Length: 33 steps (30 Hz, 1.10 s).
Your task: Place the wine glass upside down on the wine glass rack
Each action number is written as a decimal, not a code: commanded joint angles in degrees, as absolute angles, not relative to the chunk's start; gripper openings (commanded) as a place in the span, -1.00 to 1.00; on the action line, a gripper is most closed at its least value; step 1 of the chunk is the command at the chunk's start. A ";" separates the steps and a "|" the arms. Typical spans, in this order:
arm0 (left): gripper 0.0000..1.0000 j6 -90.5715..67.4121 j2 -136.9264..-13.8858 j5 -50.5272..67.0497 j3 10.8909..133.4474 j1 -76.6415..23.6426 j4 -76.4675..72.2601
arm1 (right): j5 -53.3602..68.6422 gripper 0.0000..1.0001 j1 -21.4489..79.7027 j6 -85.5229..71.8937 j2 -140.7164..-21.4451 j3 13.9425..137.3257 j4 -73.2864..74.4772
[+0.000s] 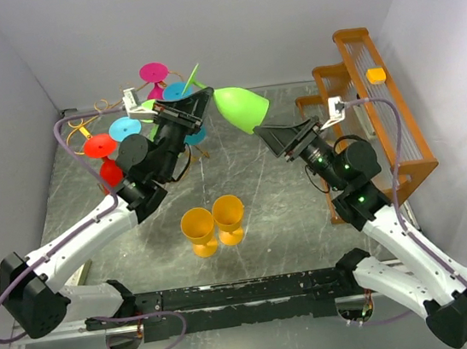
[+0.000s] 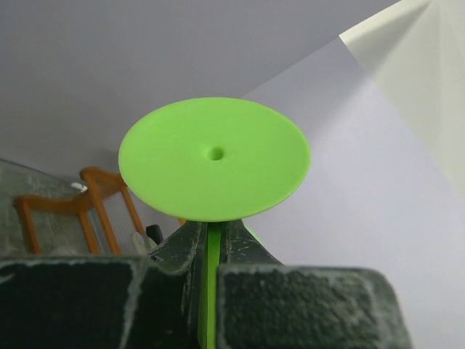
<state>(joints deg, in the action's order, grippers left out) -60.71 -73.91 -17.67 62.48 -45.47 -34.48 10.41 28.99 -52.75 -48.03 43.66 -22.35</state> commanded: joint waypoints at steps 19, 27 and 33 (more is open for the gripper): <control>-0.86 -15.62 -75.29 4.10 68.47 -45.52 -31.06 | 0.81 0.33 29.01 -53.03 -47.29 61.23 7.07; -0.86 -1.79 -74.80 12.78 64.24 -45.59 -34.10 | 7.72 0.33 29.09 -59.47 -50.39 62.42 0.37; -0.86 0.66 -75.31 15.25 63.85 -45.59 -33.56 | 11.05 0.33 29.02 -64.35 -51.58 61.63 -2.47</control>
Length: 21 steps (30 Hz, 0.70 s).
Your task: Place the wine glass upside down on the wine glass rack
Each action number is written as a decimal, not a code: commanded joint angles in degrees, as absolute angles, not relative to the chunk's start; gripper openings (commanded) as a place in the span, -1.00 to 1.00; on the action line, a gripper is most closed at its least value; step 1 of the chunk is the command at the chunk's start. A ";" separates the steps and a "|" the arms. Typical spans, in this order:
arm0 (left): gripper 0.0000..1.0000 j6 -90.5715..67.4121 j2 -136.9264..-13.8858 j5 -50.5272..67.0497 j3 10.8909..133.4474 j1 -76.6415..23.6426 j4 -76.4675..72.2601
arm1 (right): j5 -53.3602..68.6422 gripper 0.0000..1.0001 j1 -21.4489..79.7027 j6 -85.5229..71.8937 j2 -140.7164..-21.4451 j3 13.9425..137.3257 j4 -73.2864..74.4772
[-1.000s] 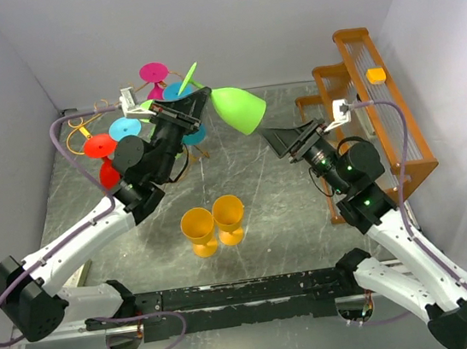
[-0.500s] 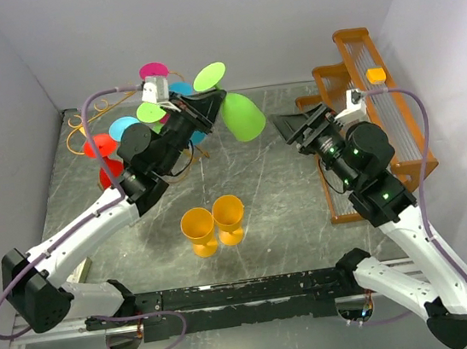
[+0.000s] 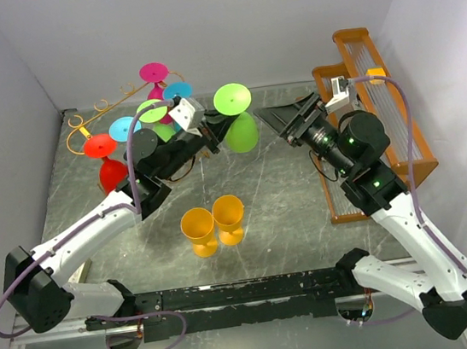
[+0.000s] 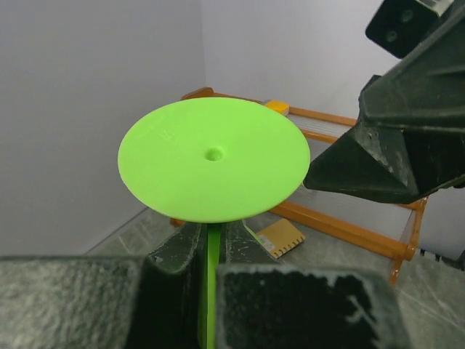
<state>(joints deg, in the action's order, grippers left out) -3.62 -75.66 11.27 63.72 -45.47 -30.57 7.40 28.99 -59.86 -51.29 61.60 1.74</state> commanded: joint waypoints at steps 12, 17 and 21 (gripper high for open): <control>-0.86 3.28 -74.10 20.27 62.67 -45.59 -33.47 | 11.36 -0.09 29.09 -70.38 -57.48 65.25 2.04; -0.86 4.18 -74.00 22.52 63.11 -45.60 -31.64 | 11.35 -0.42 29.07 -71.92 -56.94 64.25 2.12; -0.86 4.44 -73.70 23.28 63.50 -45.62 -30.08 | 11.18 -0.73 29.02 -72.56 -56.65 64.63 3.49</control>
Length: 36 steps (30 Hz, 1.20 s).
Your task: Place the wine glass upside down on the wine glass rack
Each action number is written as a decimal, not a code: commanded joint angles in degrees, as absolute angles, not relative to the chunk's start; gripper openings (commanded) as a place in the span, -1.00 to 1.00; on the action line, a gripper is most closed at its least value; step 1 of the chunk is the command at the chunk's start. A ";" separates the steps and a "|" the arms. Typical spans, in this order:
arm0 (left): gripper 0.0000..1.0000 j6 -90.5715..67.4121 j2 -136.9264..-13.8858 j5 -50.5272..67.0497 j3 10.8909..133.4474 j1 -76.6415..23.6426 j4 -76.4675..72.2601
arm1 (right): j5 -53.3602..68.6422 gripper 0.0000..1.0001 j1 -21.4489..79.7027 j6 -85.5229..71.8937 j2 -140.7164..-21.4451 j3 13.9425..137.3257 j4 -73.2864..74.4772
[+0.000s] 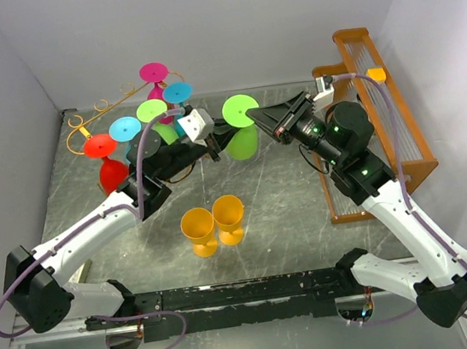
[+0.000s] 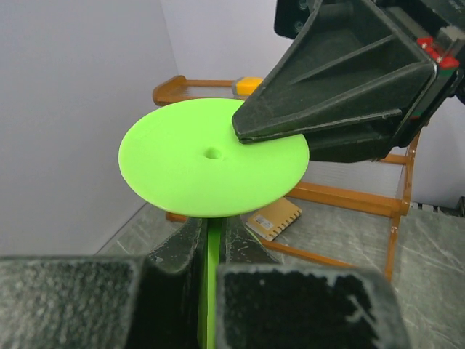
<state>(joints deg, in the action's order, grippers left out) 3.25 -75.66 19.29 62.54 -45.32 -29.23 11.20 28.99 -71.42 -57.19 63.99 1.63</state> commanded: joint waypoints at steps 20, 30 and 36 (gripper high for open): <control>0.37 -37.05 -65.22 25.57 57.74 -45.53 -26.95 | 7.94 -1.00 29.07 -64.07 -53.56 64.13 0.55; 0.38 -58.80 -65.09 17.48 57.66 -45.49 -26.68 | 13.13 -1.00 29.07 -61.03 -52.22 62.57 -0.64; 0.20 -62.05 -64.51 13.37 57.29 -45.48 -25.70 | 14.46 -1.00 29.05 -59.65 -51.43 62.14 0.99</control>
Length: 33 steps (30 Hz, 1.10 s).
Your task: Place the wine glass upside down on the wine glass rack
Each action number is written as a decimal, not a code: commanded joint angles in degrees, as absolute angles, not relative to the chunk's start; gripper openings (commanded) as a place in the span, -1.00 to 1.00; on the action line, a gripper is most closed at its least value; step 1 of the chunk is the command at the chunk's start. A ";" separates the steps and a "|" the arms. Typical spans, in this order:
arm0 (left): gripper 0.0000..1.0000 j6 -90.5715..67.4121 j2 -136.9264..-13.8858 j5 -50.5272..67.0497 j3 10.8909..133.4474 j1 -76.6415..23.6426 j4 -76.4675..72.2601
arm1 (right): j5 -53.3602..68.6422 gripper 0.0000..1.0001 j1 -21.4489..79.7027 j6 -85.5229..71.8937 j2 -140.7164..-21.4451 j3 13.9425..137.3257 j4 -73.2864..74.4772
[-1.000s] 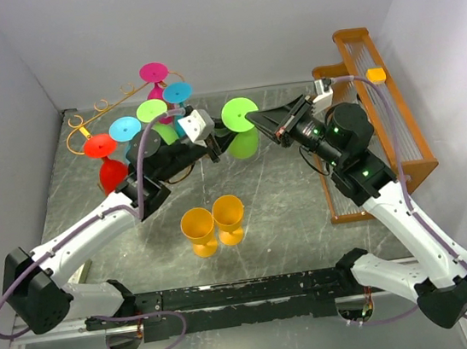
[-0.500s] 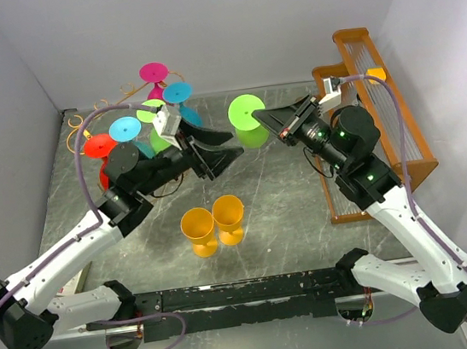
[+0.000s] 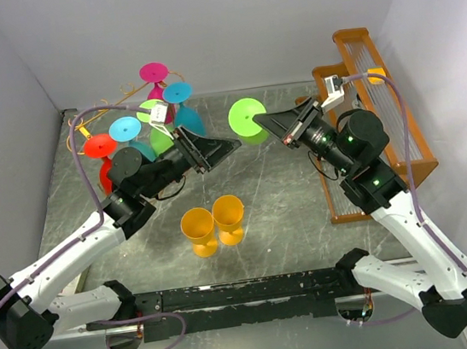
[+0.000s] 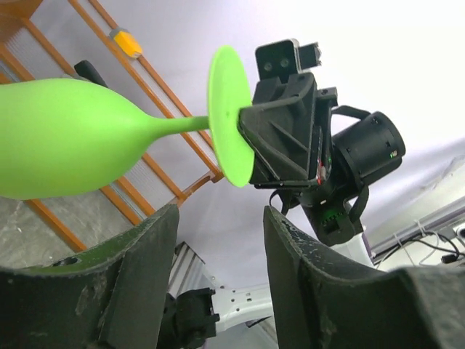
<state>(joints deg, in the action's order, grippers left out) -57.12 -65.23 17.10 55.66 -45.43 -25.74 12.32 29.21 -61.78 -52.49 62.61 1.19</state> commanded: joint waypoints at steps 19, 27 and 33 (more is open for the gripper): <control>-0.71 -68.07 -67.77 14.03 57.31 -45.39 -28.88 | 17.66 -1.00 29.09 -57.45 -49.62 61.59 8.35; -0.86 -66.00 -68.56 16.12 62.05 -43.94 -26.83 | 14.42 -0.21 29.08 -57.19 -48.73 62.97 11.57; -0.86 -66.52 -71.78 24.46 70.87 -37.58 -24.95 | 9.32 0.24 29.09 -56.39 -45.69 62.77 11.89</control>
